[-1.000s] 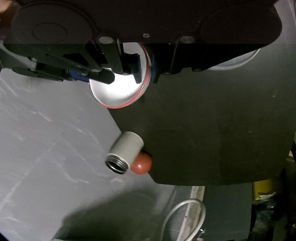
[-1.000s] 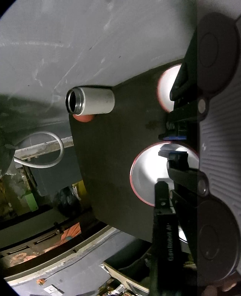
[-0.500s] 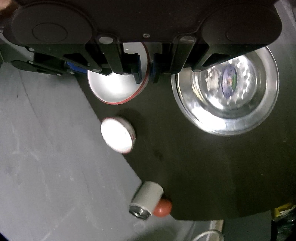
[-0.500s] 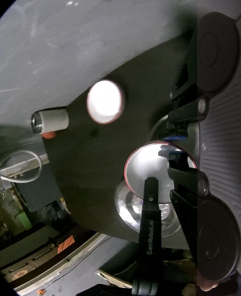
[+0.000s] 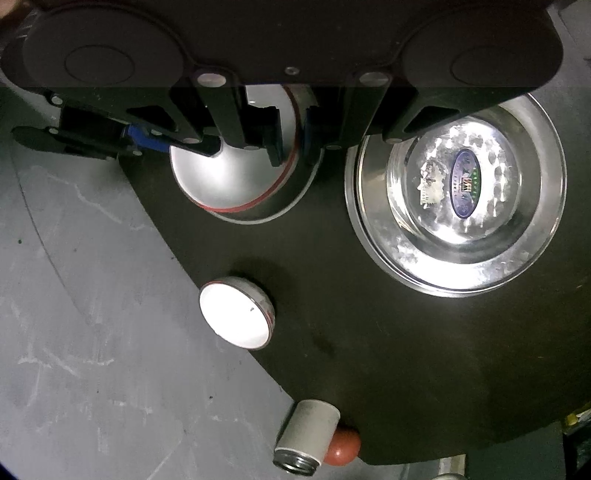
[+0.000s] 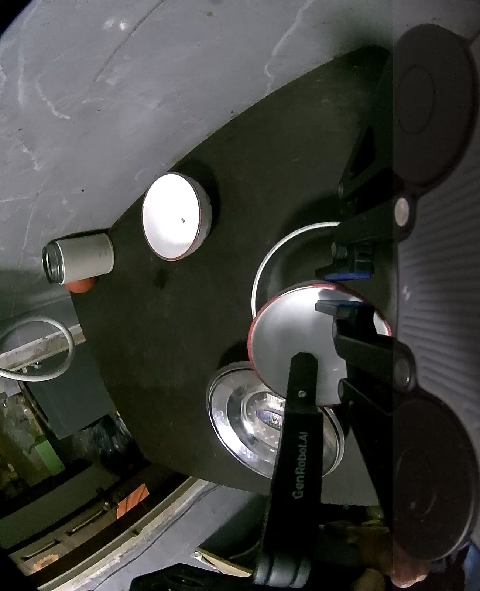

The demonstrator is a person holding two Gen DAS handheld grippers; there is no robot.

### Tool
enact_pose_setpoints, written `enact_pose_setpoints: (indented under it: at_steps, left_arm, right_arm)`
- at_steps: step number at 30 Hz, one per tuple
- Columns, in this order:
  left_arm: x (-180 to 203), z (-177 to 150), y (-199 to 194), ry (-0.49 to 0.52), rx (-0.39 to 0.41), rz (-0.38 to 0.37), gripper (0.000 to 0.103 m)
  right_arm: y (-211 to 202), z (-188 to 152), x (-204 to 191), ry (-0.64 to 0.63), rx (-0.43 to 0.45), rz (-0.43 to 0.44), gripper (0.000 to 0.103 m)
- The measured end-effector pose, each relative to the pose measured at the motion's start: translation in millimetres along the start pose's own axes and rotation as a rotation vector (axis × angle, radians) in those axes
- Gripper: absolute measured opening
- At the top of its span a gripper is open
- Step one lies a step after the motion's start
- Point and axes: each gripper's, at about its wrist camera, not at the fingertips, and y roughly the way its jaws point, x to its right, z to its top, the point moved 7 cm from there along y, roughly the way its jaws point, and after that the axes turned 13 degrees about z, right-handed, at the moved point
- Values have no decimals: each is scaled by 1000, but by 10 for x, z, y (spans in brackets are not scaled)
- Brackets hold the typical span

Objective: Organize plates and bowls
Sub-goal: 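Lower the white bowl into the steel bowl with both tools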

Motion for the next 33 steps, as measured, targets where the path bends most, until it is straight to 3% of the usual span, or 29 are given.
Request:
enact_pose_setpoints:
  at_steps: [12, 33]
  left_arm:
    - [57, -11, 176, 37, -58, 25, 12]
    - [125, 19, 235, 55, -64, 81, 13]
  right_arm:
    - [90, -92, 71, 21, -32, 8, 12]
    - [131, -118, 128, 13, -58, 32, 13]
